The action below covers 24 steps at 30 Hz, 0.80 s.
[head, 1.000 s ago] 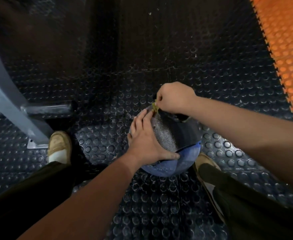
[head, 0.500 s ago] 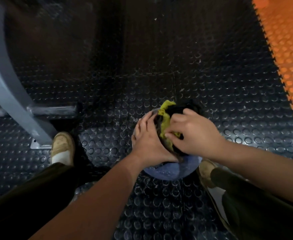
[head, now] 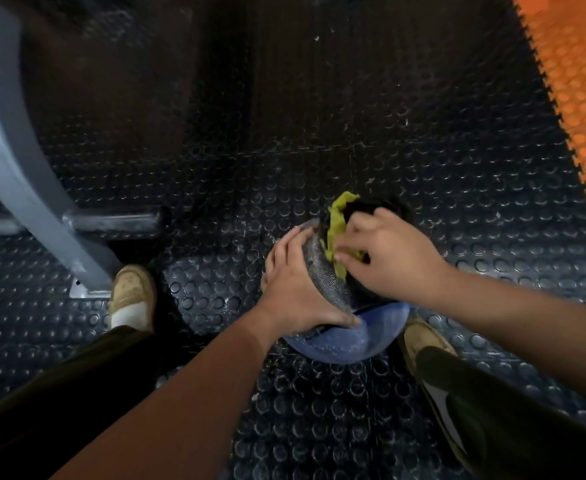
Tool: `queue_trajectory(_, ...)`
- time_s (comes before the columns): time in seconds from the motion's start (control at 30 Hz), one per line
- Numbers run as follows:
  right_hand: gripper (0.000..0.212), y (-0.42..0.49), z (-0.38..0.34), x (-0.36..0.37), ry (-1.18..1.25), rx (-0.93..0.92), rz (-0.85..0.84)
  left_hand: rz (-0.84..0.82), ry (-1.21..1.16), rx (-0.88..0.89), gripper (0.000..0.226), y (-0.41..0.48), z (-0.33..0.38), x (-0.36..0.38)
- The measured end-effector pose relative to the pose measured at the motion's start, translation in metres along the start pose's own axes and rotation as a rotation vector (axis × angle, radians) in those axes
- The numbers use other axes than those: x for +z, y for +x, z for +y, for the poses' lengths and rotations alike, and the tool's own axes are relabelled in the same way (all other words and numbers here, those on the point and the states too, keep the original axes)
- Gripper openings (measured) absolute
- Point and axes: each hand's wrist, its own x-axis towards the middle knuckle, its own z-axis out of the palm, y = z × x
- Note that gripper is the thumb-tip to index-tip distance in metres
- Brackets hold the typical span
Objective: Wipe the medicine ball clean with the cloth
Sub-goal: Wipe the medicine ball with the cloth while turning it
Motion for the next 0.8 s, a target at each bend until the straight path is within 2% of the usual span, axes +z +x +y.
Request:
queue_trajectory(0.1, 0.020, -0.011, -0.005, -0.005, 0.018, -0.156, -0.071, 0.009, 0.004, 0.010, 0.140, -0.003, -0.008, 0.002)
queue_trajectory(0.17, 0.019, 0.006, 0.001, -0.014, 0.028, -0.179, -0.169, 0.001, 0.013, 0.002, 0.140, -0.006, -0.009, 0.002)
queue_trajectory(0.37, 0.023, 0.071, 0.029, -0.002, 0.040, 0.197, -0.337, 0.001, 0.040, 0.030, 0.138, -0.006, -0.003, 0.003)
queue_trajectory(0.47, 0.024, 0.067, 0.032, 0.003, 0.044, 0.246, -0.314, -0.008, 0.030, 0.016, 0.136, 0.000, 0.000, 0.000)
queue_trajectory(0.57, 0.021, 0.034, 0.017, -0.003, 0.035, 0.089, -0.163, -0.018, 0.025, 0.015, 0.136, 0.005, 0.001, -0.004)
queue_trajectory(0.63, 0.025, 0.006, -0.003, -0.008, -0.058, -0.061, -0.095, -0.024, 0.040, 0.008, 0.137, 0.007, -0.002, -0.004)
queue_trajectory(0.7, 0.032, -0.015, -0.019, -0.011, -0.140, -0.192, -0.134, -0.011, 0.050, 0.020, 0.135, 0.010, -0.006, -0.005)
queue_trajectory(0.8, 0.033, -0.016, -0.015, -0.016, -0.197, -0.250, -0.165, -0.044, 0.082, 0.028, 0.136, 0.014, -0.003, -0.006)
